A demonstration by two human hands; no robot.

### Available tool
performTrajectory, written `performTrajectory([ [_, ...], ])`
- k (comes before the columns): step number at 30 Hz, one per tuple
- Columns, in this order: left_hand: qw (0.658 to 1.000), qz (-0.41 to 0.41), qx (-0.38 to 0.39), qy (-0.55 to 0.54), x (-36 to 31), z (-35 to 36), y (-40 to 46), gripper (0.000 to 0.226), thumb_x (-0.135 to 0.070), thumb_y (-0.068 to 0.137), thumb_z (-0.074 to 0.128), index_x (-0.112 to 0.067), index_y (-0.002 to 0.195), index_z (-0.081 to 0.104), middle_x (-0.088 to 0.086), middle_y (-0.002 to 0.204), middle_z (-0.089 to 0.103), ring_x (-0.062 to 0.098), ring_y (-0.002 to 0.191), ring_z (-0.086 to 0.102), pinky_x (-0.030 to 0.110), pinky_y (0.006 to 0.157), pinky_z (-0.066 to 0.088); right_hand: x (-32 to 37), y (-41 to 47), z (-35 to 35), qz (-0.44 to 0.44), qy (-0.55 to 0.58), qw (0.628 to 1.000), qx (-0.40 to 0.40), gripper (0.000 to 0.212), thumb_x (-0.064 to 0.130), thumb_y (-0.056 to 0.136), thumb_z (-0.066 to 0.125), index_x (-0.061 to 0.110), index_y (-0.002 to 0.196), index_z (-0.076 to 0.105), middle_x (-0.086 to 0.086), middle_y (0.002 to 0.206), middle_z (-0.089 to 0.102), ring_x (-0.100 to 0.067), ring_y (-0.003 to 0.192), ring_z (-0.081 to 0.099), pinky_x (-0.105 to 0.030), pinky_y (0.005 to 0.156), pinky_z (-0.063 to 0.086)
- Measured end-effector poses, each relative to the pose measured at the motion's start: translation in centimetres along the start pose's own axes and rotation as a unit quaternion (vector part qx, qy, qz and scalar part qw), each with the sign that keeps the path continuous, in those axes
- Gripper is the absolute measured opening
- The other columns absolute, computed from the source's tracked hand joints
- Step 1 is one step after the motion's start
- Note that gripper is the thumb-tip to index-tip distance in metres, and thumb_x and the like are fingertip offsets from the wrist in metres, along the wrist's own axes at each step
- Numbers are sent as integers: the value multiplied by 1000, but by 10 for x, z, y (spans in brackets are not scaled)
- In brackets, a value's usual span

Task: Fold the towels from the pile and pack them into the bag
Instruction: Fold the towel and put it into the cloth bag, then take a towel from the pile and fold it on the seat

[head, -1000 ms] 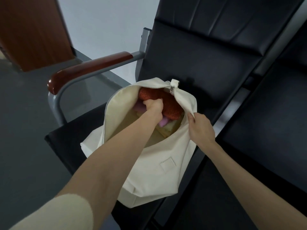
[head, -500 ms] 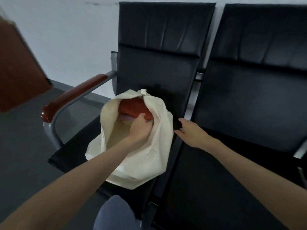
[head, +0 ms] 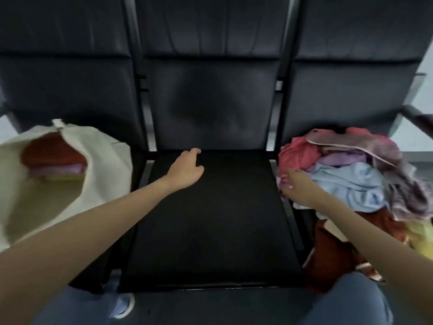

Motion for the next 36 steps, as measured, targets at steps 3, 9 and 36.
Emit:
performTrajectory([
  [3, 998, 47, 39, 9, -52, 48, 17, 57, -15, 94, 55, -16, 147, 32, 10, 142, 40, 20, 118, 51, 27, 92, 43, -61, -16, -10, 43, 2, 999, -32, 47, 11, 88, 62, -5, 130, 47, -28, 123, 49, -43, 115, 47, -40, 96, 36],
  [9, 981, 146, 123, 38, -150, 158, 47, 54, -19, 92, 56, -18, 143, 40, 13, 138, 44, 27, 123, 49, 37, 102, 42, -161, -36, -48, 116, 20, 971, -207, 46, 9, 80, 59, -8, 122, 53, -33, 124, 46, -50, 115, 44, -46, 99, 29],
  [36, 931, 327, -72, 142, -397, 332, 165, 28, 0, 85, 48, -6, 99, 71, 13, 105, 67, 33, 103, 60, 42, 85, 47, -313, -63, -79, 312, 204, 846, -382, 5, 7, 92, 38, 10, 88, 41, -1, 85, 46, -20, 79, 38, -32, 64, 19],
])
Point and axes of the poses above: each hand's wrist, its own y-axis towards the middle knuckle, its own z-axis out of the palm, x = y × z, the point moved 8 cm from there along y, towards the middle knuckle
